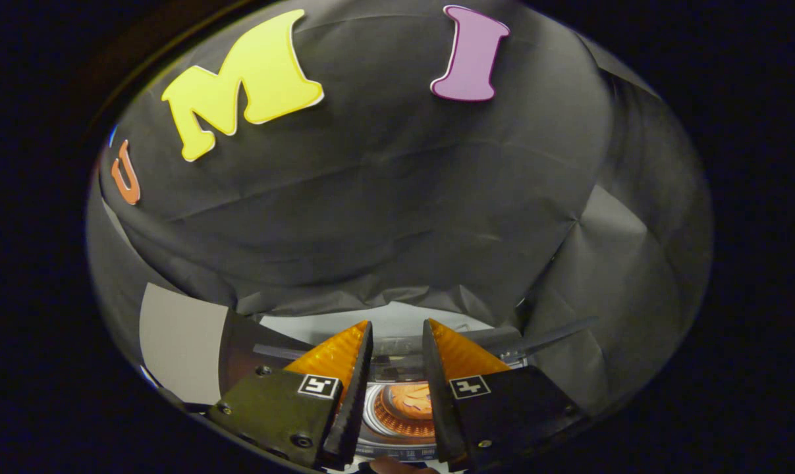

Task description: Put the clothes into the washing machine and then close the washing machine lid.

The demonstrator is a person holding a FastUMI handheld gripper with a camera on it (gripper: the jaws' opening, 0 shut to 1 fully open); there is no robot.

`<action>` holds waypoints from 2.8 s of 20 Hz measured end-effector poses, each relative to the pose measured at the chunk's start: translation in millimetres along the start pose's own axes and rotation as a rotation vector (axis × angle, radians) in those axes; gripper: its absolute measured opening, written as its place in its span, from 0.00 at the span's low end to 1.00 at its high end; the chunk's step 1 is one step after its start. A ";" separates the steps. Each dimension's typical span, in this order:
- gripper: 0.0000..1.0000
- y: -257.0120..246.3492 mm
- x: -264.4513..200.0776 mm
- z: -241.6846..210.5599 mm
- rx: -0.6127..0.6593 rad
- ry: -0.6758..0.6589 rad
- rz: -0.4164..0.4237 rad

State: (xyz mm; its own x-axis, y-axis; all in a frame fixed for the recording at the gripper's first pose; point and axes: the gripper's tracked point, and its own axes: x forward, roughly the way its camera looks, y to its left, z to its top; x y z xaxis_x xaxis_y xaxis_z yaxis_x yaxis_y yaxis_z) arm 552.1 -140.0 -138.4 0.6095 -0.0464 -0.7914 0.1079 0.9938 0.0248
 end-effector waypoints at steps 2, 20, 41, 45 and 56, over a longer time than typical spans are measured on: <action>0.48 -0.3 7.1 -5.7 0.019 0.025 0.011; 0.48 -7.9 -6.4 -33.5 -0.045 -0.077 0.021; 0.48 -16.8 -45.4 -116.3 -0.017 -0.090 0.028; 0.48 -19.3 -43.9 -136.9 -0.022 -0.049 0.017; 0.48 -37.6 -31.0 -193.1 0.033 0.074 0.012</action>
State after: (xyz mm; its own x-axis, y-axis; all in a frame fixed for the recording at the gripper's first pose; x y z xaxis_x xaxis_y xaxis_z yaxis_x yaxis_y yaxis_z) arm 377.4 -156.5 -232.7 0.5514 -0.0263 -0.8338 0.1275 0.9904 0.0531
